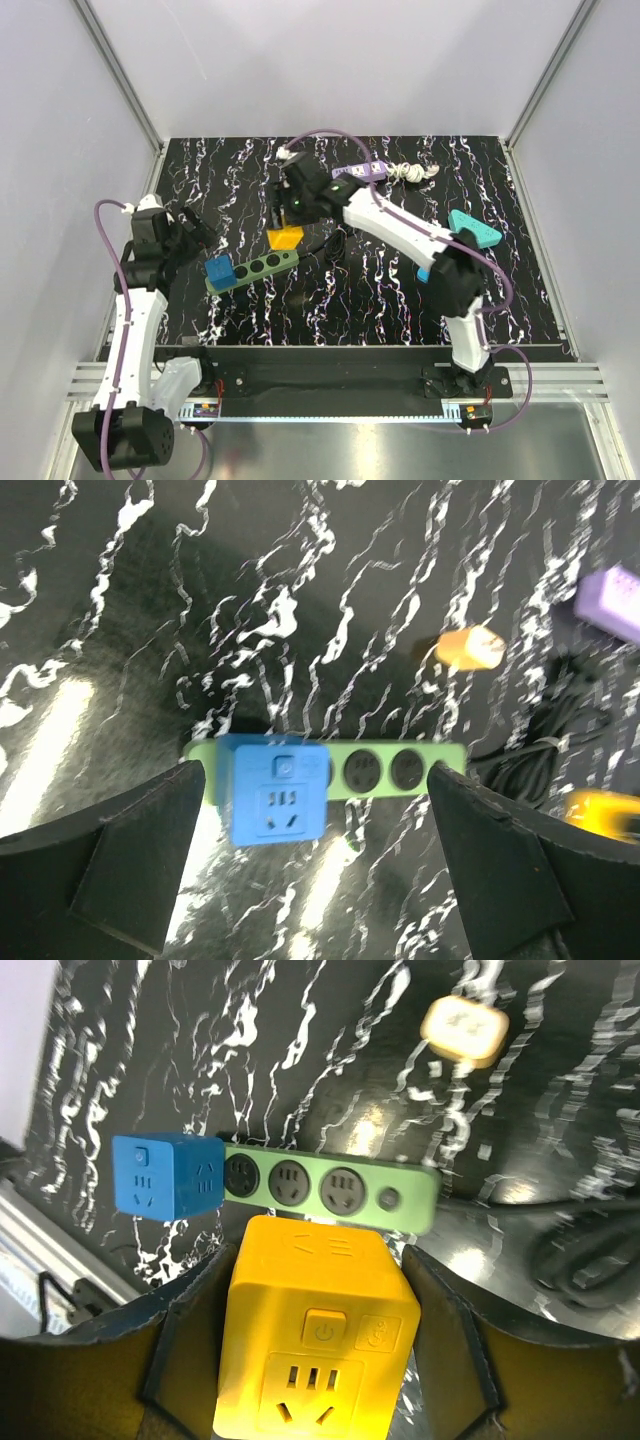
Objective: Insert the plug
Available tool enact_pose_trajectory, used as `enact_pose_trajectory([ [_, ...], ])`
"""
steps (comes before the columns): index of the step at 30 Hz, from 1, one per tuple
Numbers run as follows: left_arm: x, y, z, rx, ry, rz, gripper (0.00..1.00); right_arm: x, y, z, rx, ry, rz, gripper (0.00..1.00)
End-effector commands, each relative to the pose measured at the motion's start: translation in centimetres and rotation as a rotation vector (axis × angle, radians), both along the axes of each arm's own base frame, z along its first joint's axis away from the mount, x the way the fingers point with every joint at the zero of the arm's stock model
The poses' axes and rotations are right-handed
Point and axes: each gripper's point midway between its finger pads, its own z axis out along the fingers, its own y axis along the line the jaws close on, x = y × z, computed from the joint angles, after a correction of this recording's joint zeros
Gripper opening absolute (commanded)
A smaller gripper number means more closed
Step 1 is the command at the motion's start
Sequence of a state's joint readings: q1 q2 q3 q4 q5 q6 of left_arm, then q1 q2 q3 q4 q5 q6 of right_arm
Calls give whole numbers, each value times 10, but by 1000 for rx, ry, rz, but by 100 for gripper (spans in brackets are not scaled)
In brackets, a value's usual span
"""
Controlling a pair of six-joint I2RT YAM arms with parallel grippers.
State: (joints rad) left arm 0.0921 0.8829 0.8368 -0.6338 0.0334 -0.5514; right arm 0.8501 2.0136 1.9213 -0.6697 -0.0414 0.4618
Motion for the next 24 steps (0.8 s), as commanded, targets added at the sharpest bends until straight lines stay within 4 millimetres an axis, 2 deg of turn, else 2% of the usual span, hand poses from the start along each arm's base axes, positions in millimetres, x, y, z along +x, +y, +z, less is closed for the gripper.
enact_pose_trajectory([
  [1,19,5,2,-27,-51,59,99,1,21,0,-16,-13,5,0],
  [3,18,13,-14,-32,-3,108,99,4,31,-11,-40,-18,6,0],
  [5,20,13,-20,-93,23,114,99,3,37,-18,-51,-13,14,0],
  [11,16,34,-17,-66,30,217,99,3,51,-52,-135,26,14,0],
  [16,2,40,-19,-31,-12,257,99,7,52,-65,-164,26,-4,0],
  [21,6,29,-16,-53,-22,185,99,11,48,-79,-201,23,-24,0],
  [24,8,30,-20,-60,-12,189,99,10,50,-88,-212,42,-15,0],
])
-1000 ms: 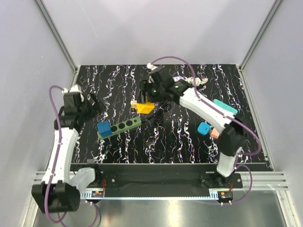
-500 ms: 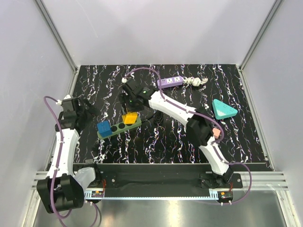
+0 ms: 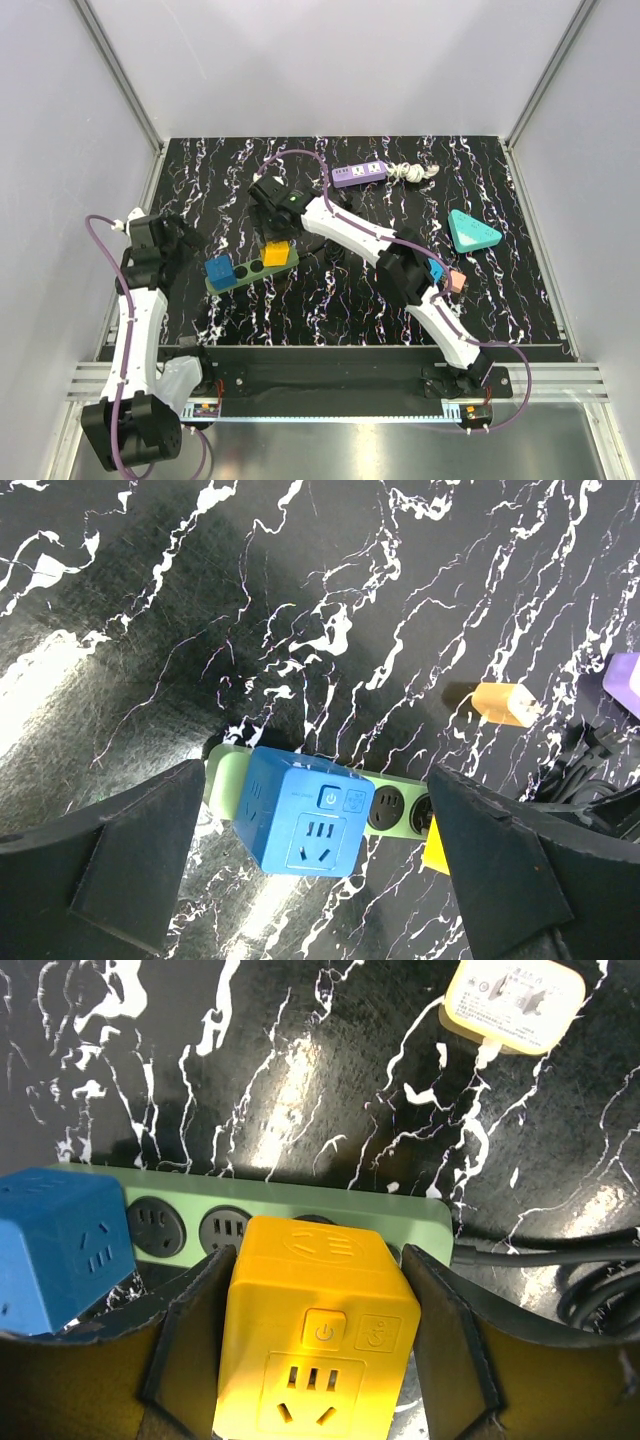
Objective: Insert the plug
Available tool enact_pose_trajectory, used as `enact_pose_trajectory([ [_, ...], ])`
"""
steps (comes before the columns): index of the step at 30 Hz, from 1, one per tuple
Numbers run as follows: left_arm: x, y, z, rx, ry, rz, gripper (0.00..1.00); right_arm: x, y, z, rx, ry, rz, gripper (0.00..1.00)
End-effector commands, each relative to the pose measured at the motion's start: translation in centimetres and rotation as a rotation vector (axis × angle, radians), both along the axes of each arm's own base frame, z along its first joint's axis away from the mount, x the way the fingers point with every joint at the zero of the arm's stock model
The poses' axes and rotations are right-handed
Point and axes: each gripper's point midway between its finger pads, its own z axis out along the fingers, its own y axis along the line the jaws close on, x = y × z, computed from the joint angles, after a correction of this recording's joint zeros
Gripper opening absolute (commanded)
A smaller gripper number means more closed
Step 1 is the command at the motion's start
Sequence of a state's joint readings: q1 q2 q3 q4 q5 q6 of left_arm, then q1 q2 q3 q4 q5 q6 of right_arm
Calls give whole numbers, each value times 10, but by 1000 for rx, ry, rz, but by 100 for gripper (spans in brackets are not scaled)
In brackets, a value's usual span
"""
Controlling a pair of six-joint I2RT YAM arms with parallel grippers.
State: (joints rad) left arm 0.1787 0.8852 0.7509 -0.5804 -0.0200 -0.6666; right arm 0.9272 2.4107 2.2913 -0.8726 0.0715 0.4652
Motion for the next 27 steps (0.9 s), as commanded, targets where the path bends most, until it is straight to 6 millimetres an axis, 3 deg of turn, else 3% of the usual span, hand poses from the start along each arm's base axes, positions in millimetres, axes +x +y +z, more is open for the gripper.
enact_pose_trajectory([
  [1,10,-4,5,-12,-38,-33,99,5,8,10,13,-32,-14,0],
  [8,12,-13,1,-48,-35,-78,99,7,4,-4,-22,-36,-17,0],
  [27,9,-5,4,-17,-36,-44,99,0,4,-20,-85,-65,-55,0],
])
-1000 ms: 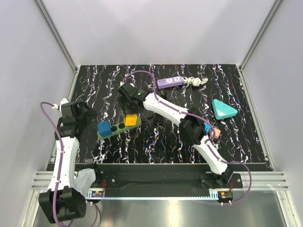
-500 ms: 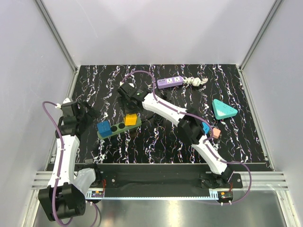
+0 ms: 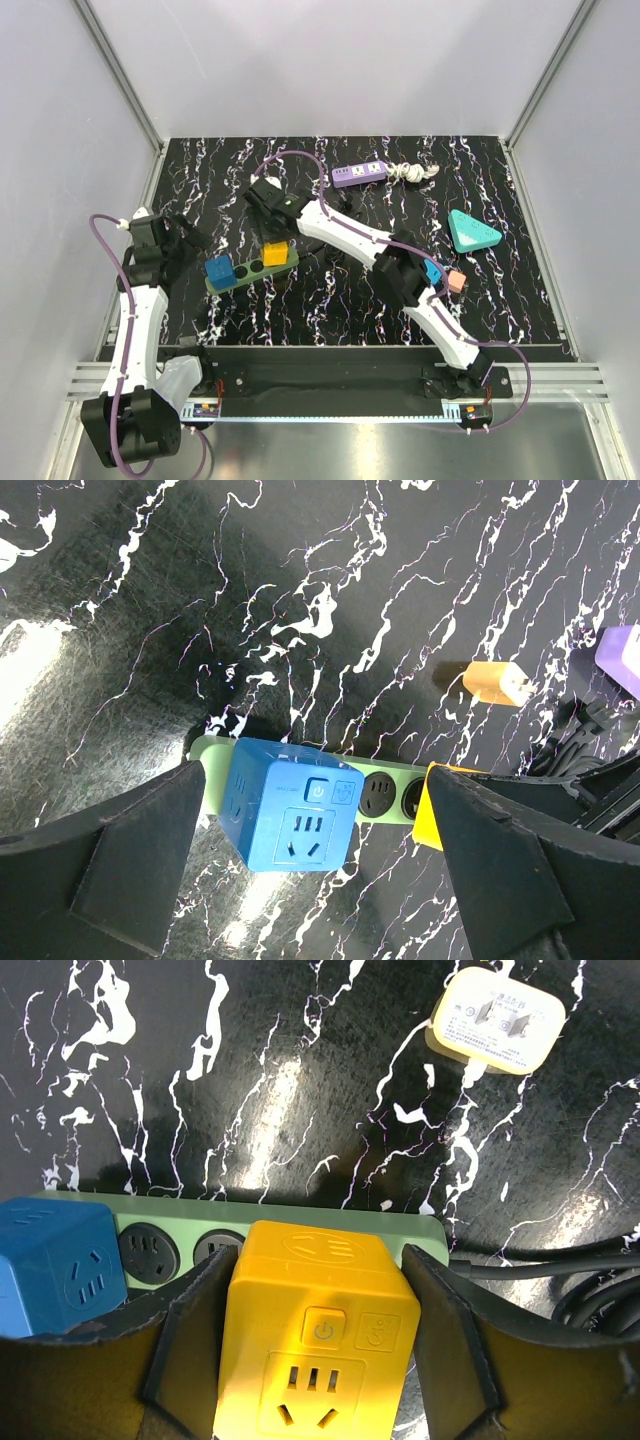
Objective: Insert the plug
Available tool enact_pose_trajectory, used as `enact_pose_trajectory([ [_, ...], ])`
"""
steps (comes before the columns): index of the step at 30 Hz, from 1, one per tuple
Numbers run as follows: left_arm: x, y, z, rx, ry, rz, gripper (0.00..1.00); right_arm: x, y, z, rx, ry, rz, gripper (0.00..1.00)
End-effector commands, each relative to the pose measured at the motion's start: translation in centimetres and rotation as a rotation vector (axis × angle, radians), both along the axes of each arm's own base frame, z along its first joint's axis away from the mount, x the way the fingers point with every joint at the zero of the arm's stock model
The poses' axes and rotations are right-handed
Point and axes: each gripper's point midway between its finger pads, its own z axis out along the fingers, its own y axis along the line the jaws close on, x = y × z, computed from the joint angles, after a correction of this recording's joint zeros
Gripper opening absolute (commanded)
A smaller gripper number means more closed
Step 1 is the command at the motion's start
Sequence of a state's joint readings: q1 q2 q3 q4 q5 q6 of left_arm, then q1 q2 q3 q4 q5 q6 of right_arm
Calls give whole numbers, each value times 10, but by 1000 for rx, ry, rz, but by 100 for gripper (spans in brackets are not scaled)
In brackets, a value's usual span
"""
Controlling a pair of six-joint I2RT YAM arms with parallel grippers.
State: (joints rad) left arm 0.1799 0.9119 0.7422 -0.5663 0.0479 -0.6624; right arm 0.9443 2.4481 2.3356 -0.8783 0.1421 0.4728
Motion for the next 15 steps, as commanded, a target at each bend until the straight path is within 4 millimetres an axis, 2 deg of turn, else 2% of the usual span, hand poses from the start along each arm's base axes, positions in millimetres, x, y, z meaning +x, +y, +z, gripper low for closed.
enact_pose_trajectory([
  [1,6,6,11,29,-48,12,99,-9,2,-15,-58,-23,-23,0],
  [11,4,10,13,41,-38,32,99,-21,-2,-40,-126,-39,-19,0],
  [13,4,10,12,41,-35,32,99,-21,0,-39,-109,-52,-32,0],
  [15,3,10,12,40,-31,32,99,-27,-5,-51,-124,-41,-39,0],
])
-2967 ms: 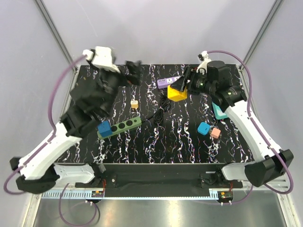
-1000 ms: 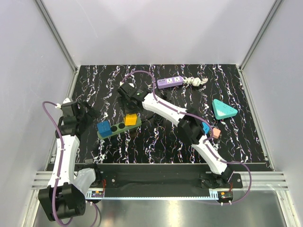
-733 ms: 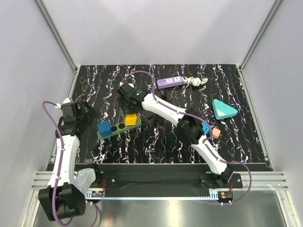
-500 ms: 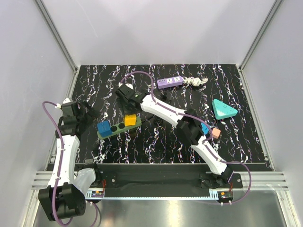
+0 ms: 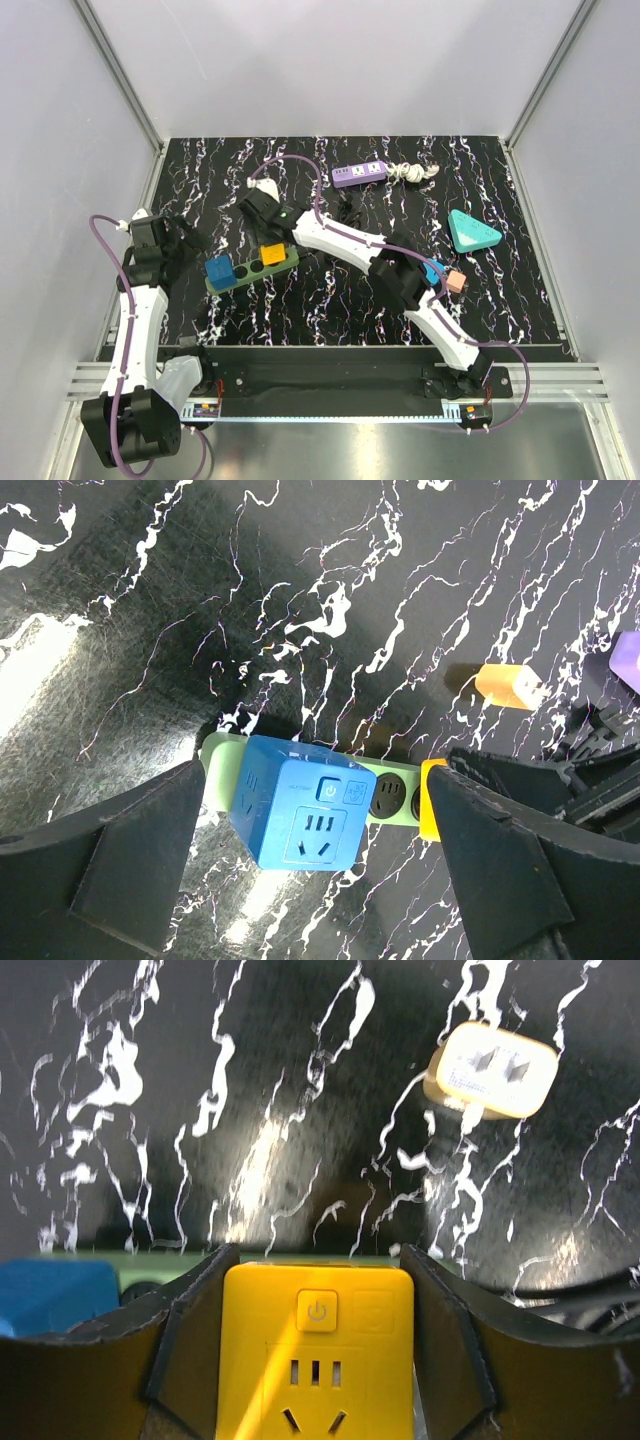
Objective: Insert the plug
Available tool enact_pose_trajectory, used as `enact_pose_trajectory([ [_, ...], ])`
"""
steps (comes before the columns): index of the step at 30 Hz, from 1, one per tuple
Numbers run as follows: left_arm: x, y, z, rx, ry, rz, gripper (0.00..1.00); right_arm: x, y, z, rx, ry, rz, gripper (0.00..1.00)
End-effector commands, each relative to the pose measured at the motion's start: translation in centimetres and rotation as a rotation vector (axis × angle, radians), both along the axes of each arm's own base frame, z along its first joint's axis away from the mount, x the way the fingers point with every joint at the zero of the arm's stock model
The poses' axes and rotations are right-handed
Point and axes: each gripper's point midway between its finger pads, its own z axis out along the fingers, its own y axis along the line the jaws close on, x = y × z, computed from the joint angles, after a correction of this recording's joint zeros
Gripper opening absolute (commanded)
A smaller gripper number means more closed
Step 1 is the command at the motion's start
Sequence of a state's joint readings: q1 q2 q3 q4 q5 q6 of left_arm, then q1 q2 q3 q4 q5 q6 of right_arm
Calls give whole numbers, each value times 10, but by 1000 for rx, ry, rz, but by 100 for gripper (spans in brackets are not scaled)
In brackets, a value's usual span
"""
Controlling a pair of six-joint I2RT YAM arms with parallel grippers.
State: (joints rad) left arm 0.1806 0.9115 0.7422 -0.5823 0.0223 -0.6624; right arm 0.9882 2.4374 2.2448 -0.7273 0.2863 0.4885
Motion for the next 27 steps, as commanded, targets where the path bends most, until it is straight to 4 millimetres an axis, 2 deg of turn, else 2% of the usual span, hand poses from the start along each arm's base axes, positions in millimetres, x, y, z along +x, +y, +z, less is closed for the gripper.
enact_pose_trajectory([
  [1,7,6,15,27,-51,13,99,-35,-15,-39,-93,82,1,0],
  [2,6,11,15,43,-50,33,99,-37,-23,-50,-111,91,-21,0],
  [4,6,11,15,44,-51,35,99,-37,-20,-40,-73,53,-39,0],
  [5,6,11,15,43,-48,35,99,-41,-30,-51,-97,52,-54,0],
  [7,6,12,15,43,-51,39,99,-38,-26,-39,-46,5,-71,0],
  [8,6,12,15,39,-50,39,99,-37,-35,-45,-67,-12,-92,0],
  [12,6,13,16,40,-55,44,99,-29,-36,-33,-28,-100,-128,0],
  [17,6,12,18,40,-63,37,99,-13,-41,-4,-16,-211,-164,0],
  [19,6,12,20,43,-70,36,99,-8,-37,5,13,-255,-164,0],
  [21,6,13,20,44,-70,37,99,-7,-34,3,28,-289,-165,0],
  [23,5,13,20,44,-70,38,99,-7,-40,-6,7,-312,-179,0],
  [25,5,12,20,42,-72,37,99,-4,-39,-5,19,-359,-196,0],
  [26,5,12,21,41,-73,36,99,-7,-42,-12,10,-367,-195,0],
  [27,6,12,20,40,-72,34,99,-6,-36,-8,43,-393,-199,0],
])
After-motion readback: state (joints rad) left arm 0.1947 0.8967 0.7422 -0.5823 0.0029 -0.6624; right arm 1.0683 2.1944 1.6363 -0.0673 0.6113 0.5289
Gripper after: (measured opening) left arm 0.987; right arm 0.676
